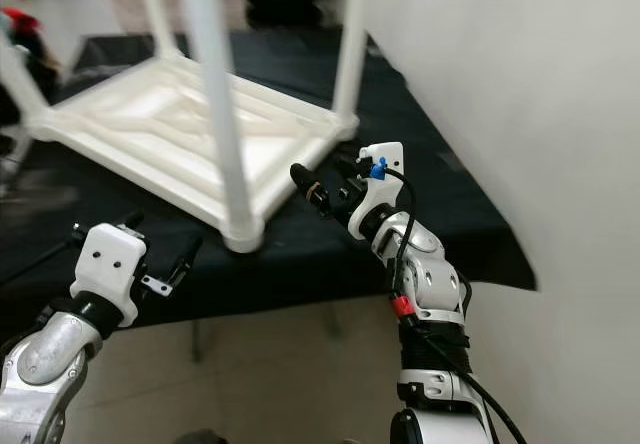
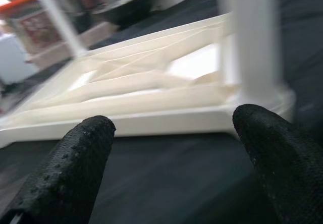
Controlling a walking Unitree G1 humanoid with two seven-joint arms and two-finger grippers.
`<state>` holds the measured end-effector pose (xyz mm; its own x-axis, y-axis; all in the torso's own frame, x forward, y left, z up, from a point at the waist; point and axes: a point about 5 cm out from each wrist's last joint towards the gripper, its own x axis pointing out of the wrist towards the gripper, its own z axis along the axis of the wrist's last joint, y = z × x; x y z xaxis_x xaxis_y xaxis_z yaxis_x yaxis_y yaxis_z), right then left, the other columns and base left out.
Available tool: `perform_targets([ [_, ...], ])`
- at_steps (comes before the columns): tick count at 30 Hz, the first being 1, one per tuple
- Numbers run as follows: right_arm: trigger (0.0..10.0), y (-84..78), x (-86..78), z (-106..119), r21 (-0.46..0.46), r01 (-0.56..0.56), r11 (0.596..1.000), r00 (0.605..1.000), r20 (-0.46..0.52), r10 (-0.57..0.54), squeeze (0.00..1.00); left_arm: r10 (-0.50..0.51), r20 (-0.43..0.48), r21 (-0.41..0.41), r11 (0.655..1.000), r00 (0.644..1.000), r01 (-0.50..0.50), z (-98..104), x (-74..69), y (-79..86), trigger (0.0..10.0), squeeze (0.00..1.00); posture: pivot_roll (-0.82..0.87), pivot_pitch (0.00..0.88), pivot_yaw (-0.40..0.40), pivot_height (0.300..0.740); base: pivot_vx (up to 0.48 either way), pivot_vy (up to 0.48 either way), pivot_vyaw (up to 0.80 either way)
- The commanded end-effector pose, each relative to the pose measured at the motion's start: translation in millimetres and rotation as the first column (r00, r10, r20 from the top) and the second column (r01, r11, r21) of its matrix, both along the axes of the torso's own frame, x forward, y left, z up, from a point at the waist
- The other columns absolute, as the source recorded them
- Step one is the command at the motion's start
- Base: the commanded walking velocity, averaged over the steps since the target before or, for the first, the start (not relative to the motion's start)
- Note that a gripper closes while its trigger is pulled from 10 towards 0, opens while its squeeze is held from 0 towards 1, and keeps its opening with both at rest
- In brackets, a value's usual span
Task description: Building children table
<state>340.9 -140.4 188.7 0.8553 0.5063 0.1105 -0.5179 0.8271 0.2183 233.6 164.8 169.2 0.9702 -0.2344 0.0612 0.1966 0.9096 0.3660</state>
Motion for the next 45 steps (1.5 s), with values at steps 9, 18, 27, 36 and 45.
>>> perform_targets([
  [9,10.0,-10.8,8.4,28,0.016,0.093,0.996,0.990,0.103,-0.094,0.00,-0.066,-0.032,-0.012,0.998,0.997,0.066,-10,5.4,-13.4,10.0,0.00,0.04,0.013,-0.035,0.740,0.000,0.213,0.00],
  [18,10.0,-32.3,16.7,60,-0.044,0.049,0.998,0.977,0.209,-0.039,0.00,-0.168,-0.092,-0.056,0.985,0.981,0.164,-26,-5.9,-34.7,10.0,0.00,0.03,0.031,-0.032,0.740,0.000,0.000,0.00],
  [27,10.0,-30.6,13.8,87,-0.100,-0.143,0.985,0.942,0.292,0.167,0.00,-0.108,-0.056,-0.027,0.994,0.993,0.107,-21,-3.5,-25.5,10.0,0.00,0.03,0.052,-0.041,0.740,0.000,0.000,0.00],
  [36,10.0,13.9,9.4,86,-0.312,-0.428,0.848,0.836,0.221,0.503,0.00,-0.108,-0.010,-0.031,0.994,0.994,0.108,-19,-3.5,-27.2,10.0,0.00,0.03,0.093,-0.061,0.740,0.000,0.000,0.00],
  [45,10.0,24.1,14.2,104,-0.391,-0.603,0.695,0.694,0.173,0.699,0.00,-0.216,0.021,-0.030,0.976,0.976,0.216,-17,-10.6,-40.2,10.0,0.00,0.03,0.115,-0.080,0.740,0.000,0.000,0.00],
])
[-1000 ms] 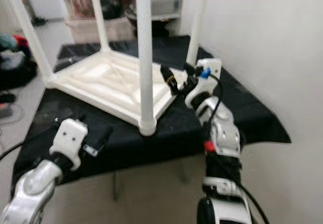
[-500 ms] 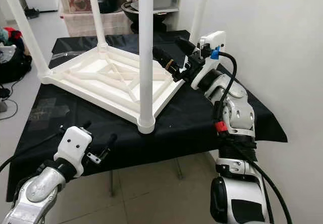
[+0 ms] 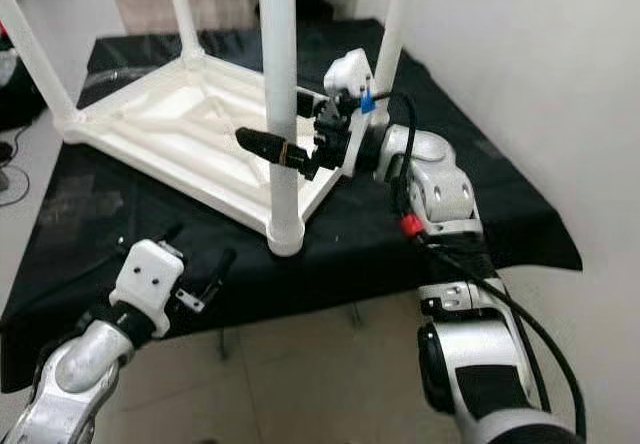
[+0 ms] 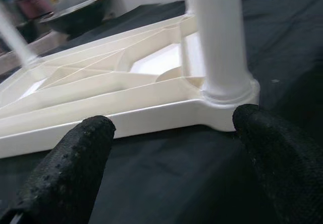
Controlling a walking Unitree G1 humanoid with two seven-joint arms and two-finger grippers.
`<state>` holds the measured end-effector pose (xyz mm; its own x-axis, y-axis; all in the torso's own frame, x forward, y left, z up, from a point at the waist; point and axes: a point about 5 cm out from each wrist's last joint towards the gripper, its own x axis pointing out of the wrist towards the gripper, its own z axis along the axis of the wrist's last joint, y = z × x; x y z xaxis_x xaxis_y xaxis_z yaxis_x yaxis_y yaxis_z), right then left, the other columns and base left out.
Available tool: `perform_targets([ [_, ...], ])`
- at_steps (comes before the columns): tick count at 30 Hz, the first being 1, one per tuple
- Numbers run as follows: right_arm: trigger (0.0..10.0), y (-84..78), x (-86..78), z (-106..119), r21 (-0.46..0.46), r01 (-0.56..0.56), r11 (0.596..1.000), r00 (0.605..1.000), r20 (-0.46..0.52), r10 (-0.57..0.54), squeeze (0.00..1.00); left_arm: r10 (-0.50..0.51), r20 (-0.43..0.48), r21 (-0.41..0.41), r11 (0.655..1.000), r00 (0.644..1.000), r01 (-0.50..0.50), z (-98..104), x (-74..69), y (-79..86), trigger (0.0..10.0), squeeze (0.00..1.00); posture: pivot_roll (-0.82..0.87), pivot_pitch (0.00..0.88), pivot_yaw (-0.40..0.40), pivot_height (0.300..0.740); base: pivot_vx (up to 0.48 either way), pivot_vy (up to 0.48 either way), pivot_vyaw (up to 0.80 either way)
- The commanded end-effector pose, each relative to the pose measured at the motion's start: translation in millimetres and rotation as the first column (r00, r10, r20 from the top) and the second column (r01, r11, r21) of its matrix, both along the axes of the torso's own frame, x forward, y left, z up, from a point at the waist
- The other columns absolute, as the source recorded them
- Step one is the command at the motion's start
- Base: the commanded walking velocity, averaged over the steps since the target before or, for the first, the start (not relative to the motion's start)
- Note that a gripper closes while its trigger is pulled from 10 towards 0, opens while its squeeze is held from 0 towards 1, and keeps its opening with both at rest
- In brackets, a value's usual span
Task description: Building children table
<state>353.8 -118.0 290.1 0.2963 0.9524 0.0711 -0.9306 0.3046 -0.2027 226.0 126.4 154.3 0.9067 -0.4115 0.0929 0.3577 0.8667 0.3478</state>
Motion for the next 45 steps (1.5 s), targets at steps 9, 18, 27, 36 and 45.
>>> perform_targets([
  [9,10.0,4.1,3.7,19,-0.092,-0.227,0.970,0.974,-0.008,0.227,0.00,-0.064,0.003,-0.025,0.998,0.998,0.064,0,-4.5,-7.5,10.0,0.00,0.04,0.138,-0.102,0.740,0.000,0.000,0.00],
  [18,1.5,5.8,9.0,37,-0.084,-0.365,0.927,0.931,-0.019,0.365,0.00,-0.069,0.013,-0.036,0.997,0.998,0.070,2,-10.3,-10.2,10.0,0.00,0.06,0.165,-0.122,0.740,0.000,0.000,0.00],
  [27,0.0,4.1,8.7,40,-0.073,-0.403,0.912,0.915,-0.037,0.402,0.00,-0.068,0.008,-0.040,0.997,0.998,0.069,3,-15.5,-9.8,10.0,0.00,0.06,0.173,-0.122,0.740,0.000,0.000,0.00],
  [36,0.0,7.2,15.7,14,0.080,0.007,0.997,0.995,-0.104,0.002,0.00,-0.066,0.005,-0.048,0.997,0.998,0.067,2,-16.5,-11.0,10.0,0.00,0.04,0.165,-0.149,0.740,0.000,0.000,0.00],
  [45,0.0,42.9,-26.4,-76,0.046,0.809,0.586,0.556,-0.386,-0.736,0.00,-0.067,0.004,-0.029,0.997,0.998,0.067,-4,-2.6,-10.6,10.0,0.00,0.01,0.088,-0.118,0.740,0.000,0.000,0.00],
])
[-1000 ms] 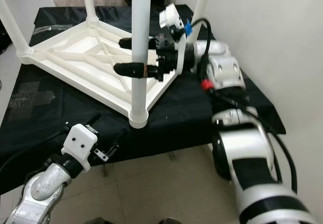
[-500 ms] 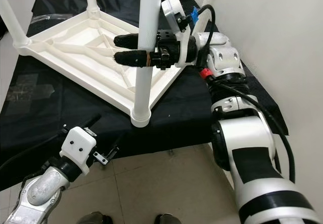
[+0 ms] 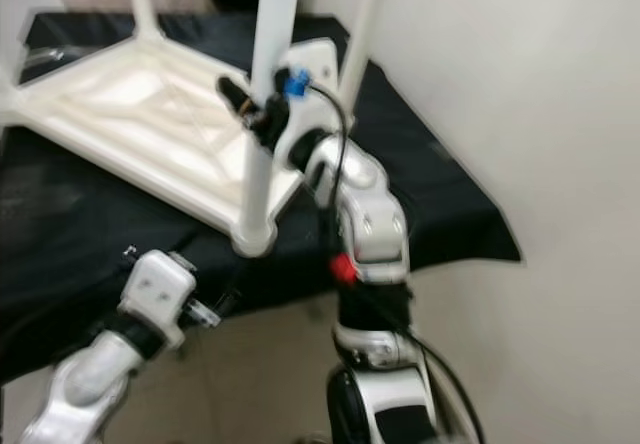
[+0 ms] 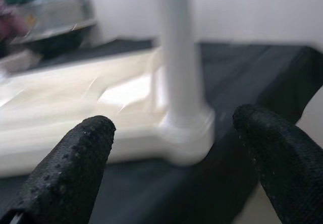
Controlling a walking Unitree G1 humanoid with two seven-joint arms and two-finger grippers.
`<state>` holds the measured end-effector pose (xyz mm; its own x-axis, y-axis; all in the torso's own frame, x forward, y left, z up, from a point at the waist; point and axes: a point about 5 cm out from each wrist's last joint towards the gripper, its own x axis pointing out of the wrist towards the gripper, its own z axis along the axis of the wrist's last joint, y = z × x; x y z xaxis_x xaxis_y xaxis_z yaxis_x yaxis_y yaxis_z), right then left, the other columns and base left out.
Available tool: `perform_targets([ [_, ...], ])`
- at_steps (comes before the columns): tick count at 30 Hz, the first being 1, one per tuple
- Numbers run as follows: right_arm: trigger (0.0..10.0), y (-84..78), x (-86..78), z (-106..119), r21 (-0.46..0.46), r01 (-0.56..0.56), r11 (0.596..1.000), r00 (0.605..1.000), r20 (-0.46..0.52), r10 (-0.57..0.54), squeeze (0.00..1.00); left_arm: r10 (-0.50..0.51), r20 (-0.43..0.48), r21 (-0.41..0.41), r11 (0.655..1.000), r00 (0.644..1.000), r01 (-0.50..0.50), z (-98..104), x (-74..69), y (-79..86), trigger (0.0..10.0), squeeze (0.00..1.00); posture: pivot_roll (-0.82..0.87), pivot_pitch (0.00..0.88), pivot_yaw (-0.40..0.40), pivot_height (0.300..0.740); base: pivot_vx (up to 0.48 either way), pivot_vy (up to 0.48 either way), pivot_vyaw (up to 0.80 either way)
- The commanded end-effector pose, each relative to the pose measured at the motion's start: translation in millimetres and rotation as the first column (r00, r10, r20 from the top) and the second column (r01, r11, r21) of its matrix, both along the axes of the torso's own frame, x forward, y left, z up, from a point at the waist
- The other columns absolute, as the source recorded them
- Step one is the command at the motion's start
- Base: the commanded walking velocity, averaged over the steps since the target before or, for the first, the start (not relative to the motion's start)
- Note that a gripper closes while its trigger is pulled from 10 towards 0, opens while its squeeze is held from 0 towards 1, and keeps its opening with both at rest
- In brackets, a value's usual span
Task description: Building children table
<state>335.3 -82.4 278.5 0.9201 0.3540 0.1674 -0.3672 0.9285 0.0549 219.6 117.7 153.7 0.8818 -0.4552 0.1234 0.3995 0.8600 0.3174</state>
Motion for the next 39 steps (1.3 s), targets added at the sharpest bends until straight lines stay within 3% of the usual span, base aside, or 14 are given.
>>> perform_targets([
  [1,0.0,13.7,-2.2,-58,0.065,-0.005,0.998,0.984,-0.176,0.016,0.00,-0.022,-0.011,0.017,1.000,1.000,0.022,-4,5.9,-2.6,10.0,0.00,0.01,0.088,-0.118,0.740,0.000,0.000,0.00],
  [7,0.0,33.2,16.1,-31,0.087,-0.107,0.990,0.985,-0.127,0.118,0.00,-0.031,-0.005,0.019,0.999,0.999,0.031,-5,12.4,-4.6,10.0,0.00,0.00,0.059,-0.129,0.740,0.000,0.000,0.00],
  [8,7.8,38.7,18.5,-27,0.075,-0.150,0.986,0.978,-0.133,0.159,0.00,-0.025,0.000,0.022,0.999,1.000,0.025,-4,13.4,-4.9,10.0,0.00,0.01,0.054,-0.133,0.740,0.000,0.000,0.00],
  [9,10.0,44.0,14.8,-21,0.094,-0.191,0.977,0.971,-0.124,0.202,0.00,-0.016,0.006,0.024,1.000,1.000,0.015,-4,13.9,-4.8,10.0,0.00,0.01,0.059,-0.133,0.740,0.000,0.000,0.00],
  [11,10.0,47.2,10.8,-17,0.108,-0.212,0.971,0.967,-0.118,0.225,0.00,-0.009,0.010,0.025,1.000,1.000,0.009,-3,14.2,-4.6,10.0,0.00,0.01,0.059,-0.133,0.740,0.000,0.000,0.00],
  [12,10.0,49.7,7.6,-13,0.132,-0.251,0.959,0.957,-0.112,0.266,0.92,-0.007,0.012,0.025,1.000,1.000,0.007,-3,13.8,-4.7,10.0,0.00,0.02,0.070,-0.132,0.740,0.000,0.000,0.00],
  [14,10.0,52.6,0.6,-7,0.137,-0.315,0.939,0.940,-0.089,0.329,1.00,-0.008,0.013,0.024,1.000,1.000,0.008,-1,13.1,-5.2,10.0,0.00,0.02,0.082,-0.131,0.740,0.000,0.000,0.00],
  [29,10.0,-16.2,-4.4,19,-0.197,-0.876,0.441,0.455,-0.031,0.890,1.00,-0.034,0.004,0.007,0.999,0.999,0.034,4,-1.5,-8.1,10.0,0.00,0.06,0.172,-0.130,0.740,0.000,0.000,0.00],
  [30,10.0,-19.1,-2.0,23,-0.200,-0.888,0.414,0.428,-0.031,0.903,0.59,-0.033,0.000,0.007,0.999,0.999,0.033,4,-3.1,-7.8,10.0,0.00,0.07,0.174,-0.130,0.740,0.000,0.000,0.00],
  [31,10.0,-21.2,1.1,27,-0.205,-0.893,0.401,0.415,-0.028,0.910,0.59,-0.032,-0.001,0.007,0.999,0.999,0.032,5,-4.9,-7.7,10.0,0.00,0.08,0.182,-0.130,0.740,0.000,0.000,0.00],
  [32,10.0,-23.2,4.8,32,-0.212,-0.902,0.377,0.390,-0.023,0.920,0.00,-0.031,-0.003,0.007,0.999,1.000,0.031,5,-6.9,-7.6,10.0,0.00,0.08,0.188,-0.131,0.740,0.000,0.000,0.00],
  [34,10.0,-24.0,8.9,36,-0.222,-0.900,0.376,0.388,-0.011,0.921,0.00,-0.030,-0.005,0.007,1.000,1.000,0.030,5,-8.3,-7.6,10.0,0.00,0.08,0.189,-0.132,0.740,0.000,0.000,0.00],
  [38,7.8,-24.2,13.8,45,-0.231,-0.904,0.360,0.367,0.014,0.930,0.00,-0.028,-0.007,0.007,1.000,1.000,0.028,6,-10.9,-7.4,10.0,0.00,0.09,0.196,-0.133,0.740,0.000,0.000,0.00],
  [39,0.0,-25.7,15.6,53,-0.237,-0.921,0.310,0.314,0.022,0.949,0.00,-0.025,-0.010,0.008,1.000,1.000,0.025,6,-12.9,-7.1,10.0,0.00,0.10,0.201,-0.135,0.740,0.000,0.000,0.00],
])
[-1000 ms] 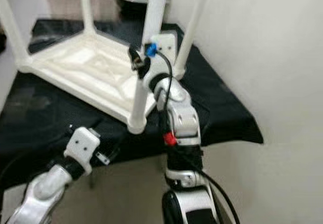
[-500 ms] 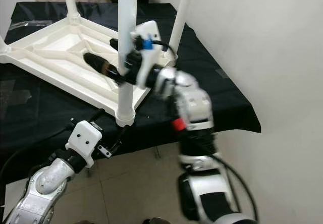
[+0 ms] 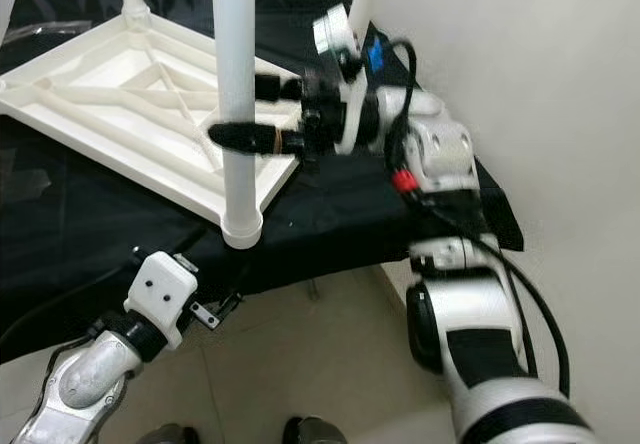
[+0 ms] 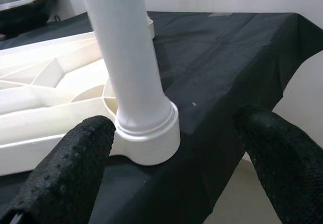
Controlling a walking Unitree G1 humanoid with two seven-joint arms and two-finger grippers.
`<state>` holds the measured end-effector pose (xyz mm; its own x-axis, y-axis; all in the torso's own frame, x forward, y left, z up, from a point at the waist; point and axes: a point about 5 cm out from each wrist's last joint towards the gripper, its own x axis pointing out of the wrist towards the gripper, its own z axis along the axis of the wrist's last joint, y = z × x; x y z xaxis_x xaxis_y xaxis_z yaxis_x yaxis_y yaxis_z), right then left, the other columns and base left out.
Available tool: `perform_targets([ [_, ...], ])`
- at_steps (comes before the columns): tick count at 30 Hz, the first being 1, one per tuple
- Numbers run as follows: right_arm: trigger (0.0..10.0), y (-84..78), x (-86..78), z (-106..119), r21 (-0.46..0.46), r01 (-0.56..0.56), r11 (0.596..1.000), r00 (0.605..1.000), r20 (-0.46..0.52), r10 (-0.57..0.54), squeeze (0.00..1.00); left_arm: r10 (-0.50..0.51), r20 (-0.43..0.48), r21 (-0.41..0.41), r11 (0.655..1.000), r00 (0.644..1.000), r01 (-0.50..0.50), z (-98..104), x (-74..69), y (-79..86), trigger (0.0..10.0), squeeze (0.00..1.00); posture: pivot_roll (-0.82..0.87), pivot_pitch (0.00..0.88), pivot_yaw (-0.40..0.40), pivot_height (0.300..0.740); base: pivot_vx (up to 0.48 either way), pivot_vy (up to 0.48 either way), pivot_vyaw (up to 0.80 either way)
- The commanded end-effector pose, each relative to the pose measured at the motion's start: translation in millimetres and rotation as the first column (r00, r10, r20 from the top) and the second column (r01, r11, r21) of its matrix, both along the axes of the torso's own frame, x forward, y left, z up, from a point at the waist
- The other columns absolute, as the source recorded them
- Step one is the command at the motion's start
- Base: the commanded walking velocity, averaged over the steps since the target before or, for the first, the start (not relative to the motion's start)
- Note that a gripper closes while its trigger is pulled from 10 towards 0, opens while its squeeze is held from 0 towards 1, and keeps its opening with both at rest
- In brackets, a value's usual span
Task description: Building children table
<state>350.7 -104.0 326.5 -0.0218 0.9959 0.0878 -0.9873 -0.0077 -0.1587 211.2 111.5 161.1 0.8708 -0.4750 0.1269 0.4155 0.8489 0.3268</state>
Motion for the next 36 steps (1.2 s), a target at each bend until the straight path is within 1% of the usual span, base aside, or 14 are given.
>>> perform_targets([
  [1,0.0,-4.1,0.2,6,0.012,-0.053,0.999,0.998,0.017,0.053,0.00,-0.003,-0.018,0.001,1.000,1.000,0.003,-1,-4.5,-0.9,10.0,0.00,0.10,0.201,-0.135,0.740,0.000,0.000,0.00],
  [9,0.0,-8.2,-0.3,17,-0.032,-0.131,0.991,0.990,0.052,0.132,0.00,0.002,-0.025,0.003,1.000,1.000,-0.002,-1,-5.8,-0.5,10.0,0.00,0.10,0.200,-0.136,0.740,0.000,0.000,0.00],
  [19,0.0,-12.6,0.1,15,-0.079,-0.090,0.993,0.993,0.073,0.096,0.00,0.002,-0.029,0.004,1.000,1.000,-0.002,-4,-1.9,-1.2,10.0,0.00,0.06,0.170,-0.166,0.740,0.000,0.000,0.00],
  [20,0.0,-3.6,4.2,-1,-0.008,0.092,0.996,0.996,-0.007,-0.092,0.00,0.005,-0.025,-0.001,1.000,1.000,-0.005,-4,-1.5,-2.7,10.0,0.00,0.06,0.156,-0.207,0.740,0.000,0.000,0.00],
  [22,0.0,-3.6,4.2,-1,-0.008,0.092,0.996,0.996,-0.007,-0.092,0.00,0.005,-0.025,-0.001,1.000,1.000,-0.005,-4,-1.5,-2.7,10.0,0.00,0.06,0.156,-0.207,0.740,0.000,0.000,0.00],
  [23,0.0,25.9,2.4,-72,-0.024,0.492,0.870,0.847,-0.219,-0.484,0.00,0.025,-0.013,-0.003,1.000,1.000,-0.025,-3,3.3,-0.8,10.0,0.00,0.05,0.132,-0.198,0.740,0.000,0.000,0.00],
  [25,0.0,25.9,2.4,-72,-0.024,0.492,0.870,0.847,-0.219,-0.484,0.00,0.025,-0.013,-0.003,1.000,1.000,-0.025,-3,3.3,-0.8,10.0,0.00,0.05,0.132,-0.198,0.740,0.000,0.000,0.00],
  [26,0.0,40.8,-6.1,-112,-0.101,0.755,0.648,0.592,-0.322,-0.739,0.00,0.032,-0.004,0.006,0.999,0.999,-0.032,-3,10.7,0.8,10.0,0.00,0.02,0.122,-0.178,0.740,0.000,0.000,0.00],
  [29,0.0,40.8,-6.1,-112,-0.101,0.755,0.648,0.592,-0.322,-0.739,0.00,0.032,-0.004,0.006,0.999,0.999,-0.032,-3,10.7,0.8,10.0,0.00,0.02,0.122,-0.178,0.740,0.000,0.000,0.00],
  [30,0.0,52.4,-9.1,-124,-0.140,0.857,0.495,0.428,-0.340,-0.837,0.00,0.022,0.001,0.012,1.000,1.000,-0.022,-5,19.3,1.1,10.0,0.00,0.01,0.077,-0.174,0.740,0.000,0.000,0.00],
  [31,0.0,52.4,-9.1,-124,-0.140,0.857,0.495,0.428,-0.340,-0.837,0.00,0.022,0.001,0.012,1.000,1.000,-0.022,-5,19.3,1.1,10.0,0.00,0.01,0.077,-0.174,0.740,0.000,0.000,0.00],
  [32,0.0,61.2,-4.8,-125,-0.141,0.884,0.446,0.385,-0.321,-0.865,0.00,0.014,0.003,0.023,1.000,1.000,-0.014,-7,27.4,1.1,10.0,0.00,0.01,0.036,-0.181,0.740,0.000,0.000,0.00],
  [34,0.0,61.2,-4.8,-125,-0.141,0.884,0.446,0.385,-0.321,-0.865,0.00,0.014,0.003,0.023,1.000,1.000,-0.014,-7,27.4,1.1,10.0,0.00,0.01,0.036,-0.181,0.740,0.000,0.000,0.00],
  [36,0.0,63.6,4.3,-117,-0.110,0.879,0.464,0.417,-0.295,-0.860,0.00,0.021,0.008,0.037,0.999,1.000,-0.022,-9,33.7,1.8,10.0,0.00,0.02,0.016,-0.186,0.740,0.000,0.000,0.00],
])
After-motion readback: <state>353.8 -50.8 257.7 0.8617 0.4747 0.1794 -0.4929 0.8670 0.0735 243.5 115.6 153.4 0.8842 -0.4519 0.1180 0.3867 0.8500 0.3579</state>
